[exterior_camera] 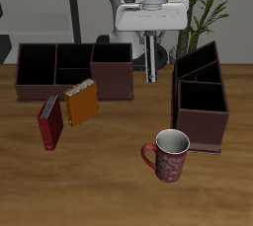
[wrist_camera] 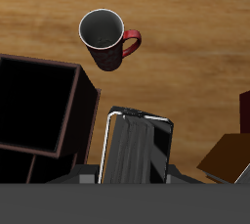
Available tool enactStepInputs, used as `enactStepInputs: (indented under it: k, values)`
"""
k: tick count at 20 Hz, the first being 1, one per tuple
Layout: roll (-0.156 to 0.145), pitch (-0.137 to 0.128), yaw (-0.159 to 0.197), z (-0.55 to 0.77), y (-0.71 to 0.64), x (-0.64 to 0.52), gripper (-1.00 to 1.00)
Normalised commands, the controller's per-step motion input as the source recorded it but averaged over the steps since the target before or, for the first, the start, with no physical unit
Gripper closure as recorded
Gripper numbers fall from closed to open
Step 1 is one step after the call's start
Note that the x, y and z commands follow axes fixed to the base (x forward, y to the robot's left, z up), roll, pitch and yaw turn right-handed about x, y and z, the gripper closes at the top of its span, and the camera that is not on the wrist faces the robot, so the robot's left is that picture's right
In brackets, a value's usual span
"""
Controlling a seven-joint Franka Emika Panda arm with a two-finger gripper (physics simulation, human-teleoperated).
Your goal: Place the striped book into the left desk caddy's back compartment
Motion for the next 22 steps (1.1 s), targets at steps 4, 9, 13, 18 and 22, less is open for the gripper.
enactStepInputs:
  k: [4, 9, 13, 18, 22]
  values:
    - [0.037, 0.011, -0.016, 0.02, 0.28, -0.31, 1.0]
    - [0.01, 0.051, -0.015, -0.04, 0.25, -0.18, 1.0]
    - [0.023, -0.013, 0.004, 0.05, 0.3, -0.24, 1.0]
    - [0.04, -0.013, 0.005, 0.04, 0.28, -0.24, 1.0]
    - [0.069, -0.013, -0.007, 0.07, 0.33, -0.2, 1.0]
